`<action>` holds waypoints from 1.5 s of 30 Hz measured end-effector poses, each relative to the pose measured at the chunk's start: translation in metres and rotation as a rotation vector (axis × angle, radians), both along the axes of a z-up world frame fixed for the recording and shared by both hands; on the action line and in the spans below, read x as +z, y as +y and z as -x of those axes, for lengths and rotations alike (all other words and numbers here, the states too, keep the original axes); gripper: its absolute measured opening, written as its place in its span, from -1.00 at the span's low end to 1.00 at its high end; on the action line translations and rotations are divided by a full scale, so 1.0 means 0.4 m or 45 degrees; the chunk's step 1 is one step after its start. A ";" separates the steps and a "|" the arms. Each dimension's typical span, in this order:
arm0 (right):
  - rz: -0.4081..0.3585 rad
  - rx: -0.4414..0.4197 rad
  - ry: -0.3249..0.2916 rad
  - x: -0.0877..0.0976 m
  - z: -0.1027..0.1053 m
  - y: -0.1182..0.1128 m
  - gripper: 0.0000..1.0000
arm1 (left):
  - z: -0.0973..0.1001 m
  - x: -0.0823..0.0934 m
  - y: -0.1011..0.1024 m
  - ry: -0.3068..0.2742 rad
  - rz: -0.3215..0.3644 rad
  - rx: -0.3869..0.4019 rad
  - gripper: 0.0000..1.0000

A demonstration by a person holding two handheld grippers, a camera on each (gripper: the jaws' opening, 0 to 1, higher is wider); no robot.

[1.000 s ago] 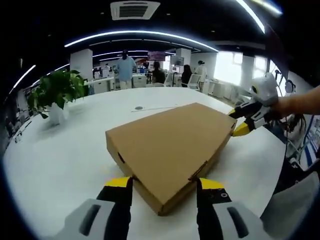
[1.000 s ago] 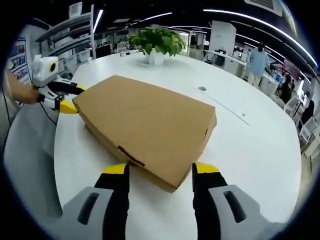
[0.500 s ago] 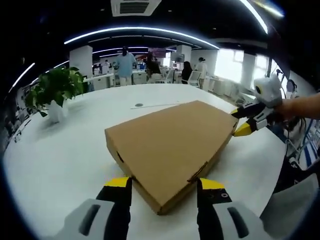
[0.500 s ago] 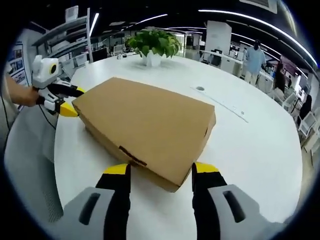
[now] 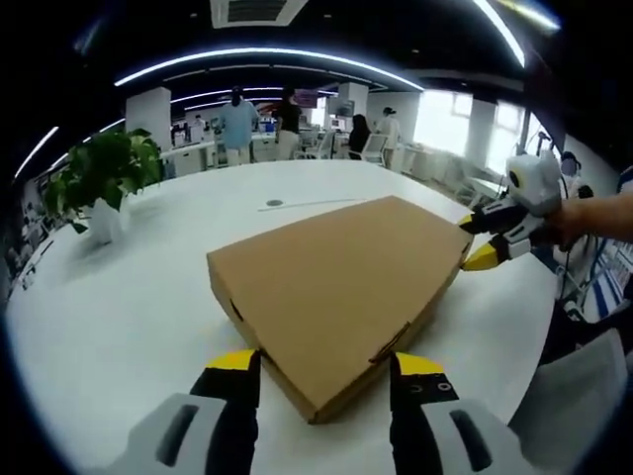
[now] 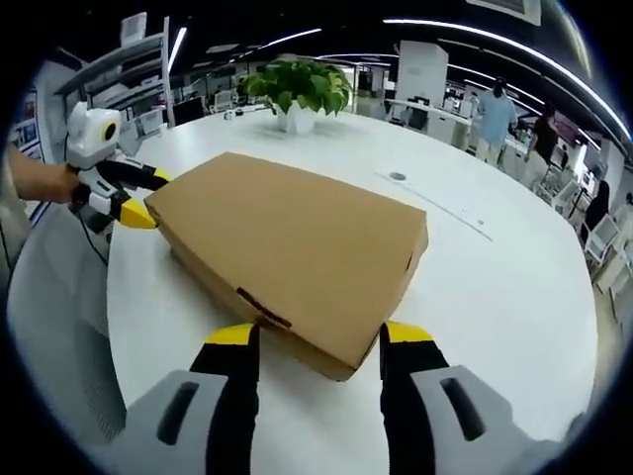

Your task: Operate the shoe box by opening the lid, removing the specified soft item, and placing it in the target area until the item is outside and the box remains undamaged.

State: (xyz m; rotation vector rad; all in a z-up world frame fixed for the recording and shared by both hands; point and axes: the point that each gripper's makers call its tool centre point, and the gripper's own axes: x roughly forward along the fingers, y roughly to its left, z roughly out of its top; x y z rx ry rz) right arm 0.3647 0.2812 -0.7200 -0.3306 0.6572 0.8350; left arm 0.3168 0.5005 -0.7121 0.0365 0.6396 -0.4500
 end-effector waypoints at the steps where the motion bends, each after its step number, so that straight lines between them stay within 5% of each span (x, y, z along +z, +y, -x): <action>1: 0.001 0.000 -0.001 0.000 0.001 0.002 -0.13 | 0.001 0.001 0.009 0.007 0.006 -0.004 0.07; 45: -0.031 0.068 0.024 0.003 0.182 0.208 -0.23 | 0.093 0.000 0.227 0.115 -0.067 -0.143 0.08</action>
